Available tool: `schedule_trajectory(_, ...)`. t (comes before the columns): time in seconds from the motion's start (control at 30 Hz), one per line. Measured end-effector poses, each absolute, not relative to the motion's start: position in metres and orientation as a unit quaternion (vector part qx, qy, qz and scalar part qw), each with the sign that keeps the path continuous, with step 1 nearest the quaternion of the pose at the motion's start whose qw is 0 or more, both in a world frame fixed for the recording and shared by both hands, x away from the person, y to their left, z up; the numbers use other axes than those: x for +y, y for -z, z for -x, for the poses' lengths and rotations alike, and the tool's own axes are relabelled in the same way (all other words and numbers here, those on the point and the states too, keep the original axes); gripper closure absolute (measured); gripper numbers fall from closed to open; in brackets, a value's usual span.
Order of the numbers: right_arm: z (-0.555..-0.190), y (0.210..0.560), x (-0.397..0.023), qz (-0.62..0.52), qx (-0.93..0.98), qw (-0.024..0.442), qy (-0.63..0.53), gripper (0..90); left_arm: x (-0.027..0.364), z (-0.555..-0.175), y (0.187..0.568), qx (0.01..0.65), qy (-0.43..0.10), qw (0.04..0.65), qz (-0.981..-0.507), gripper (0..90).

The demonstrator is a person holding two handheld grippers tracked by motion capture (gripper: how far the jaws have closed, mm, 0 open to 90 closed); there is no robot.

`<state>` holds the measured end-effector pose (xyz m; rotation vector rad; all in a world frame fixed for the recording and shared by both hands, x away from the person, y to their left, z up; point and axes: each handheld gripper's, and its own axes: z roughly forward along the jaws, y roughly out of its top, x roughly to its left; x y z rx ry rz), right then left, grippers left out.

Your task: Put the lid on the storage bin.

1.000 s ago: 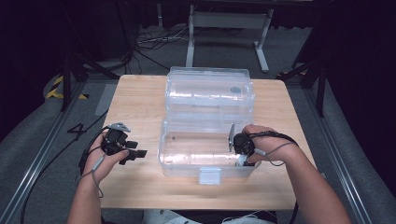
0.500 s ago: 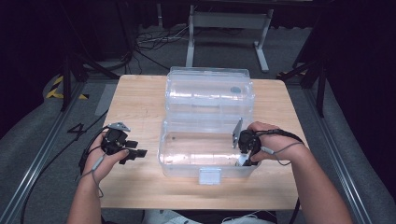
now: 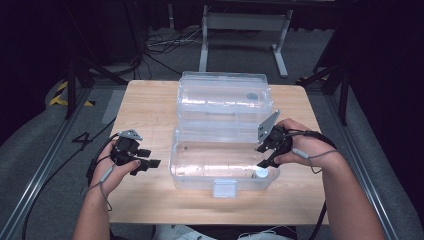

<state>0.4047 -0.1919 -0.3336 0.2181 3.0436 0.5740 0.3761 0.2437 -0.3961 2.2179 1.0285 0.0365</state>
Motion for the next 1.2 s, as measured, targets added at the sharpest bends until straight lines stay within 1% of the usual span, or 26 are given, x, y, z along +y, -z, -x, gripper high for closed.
schedule_trajectory(0.37, -0.421, 0.301, -0.188, -0.108, 0.955, 0.056, -0.271, 46.4, 0.234, -0.365, 0.381, 0.370, -0.016, 0.357, -0.857, 40.0)
schedule_trajectory(0.63, -0.437, 0.287, -0.184, -0.137, 0.943, 0.071, -0.294, 46.9, 0.230, -0.360, 0.376, 0.361, -0.017, 0.357, -0.861, 40.0)
schedule_trajectory(0.73, -0.447, 0.280, -0.180, -0.141, 0.938, 0.085, -0.306, 48.0, 0.229, -0.359, 0.374, 0.359, -0.017, 0.357, -0.862, 40.0)
schedule_trajectory(0.93, -0.465, 0.274, -0.170, -0.154, 0.931, 0.096, -0.316, 48.2, 0.226, -0.357, 0.372, 0.355, -0.018, 0.356, -0.864, 40.0)
schedule_trajectory(1.1, -0.479, 0.275, -0.163, -0.157, 0.930, 0.087, -0.321, 48.1, 0.225, -0.354, 0.370, 0.350, -0.018, 0.355, -0.867, 40.0)
schedule_trajectory(1.2, -0.485, 0.275, -0.158, -0.158, 0.928, 0.079, -0.328, 50.0, 0.223, -0.353, 0.368, 0.346, -0.018, 0.354, -0.869, 40.1)
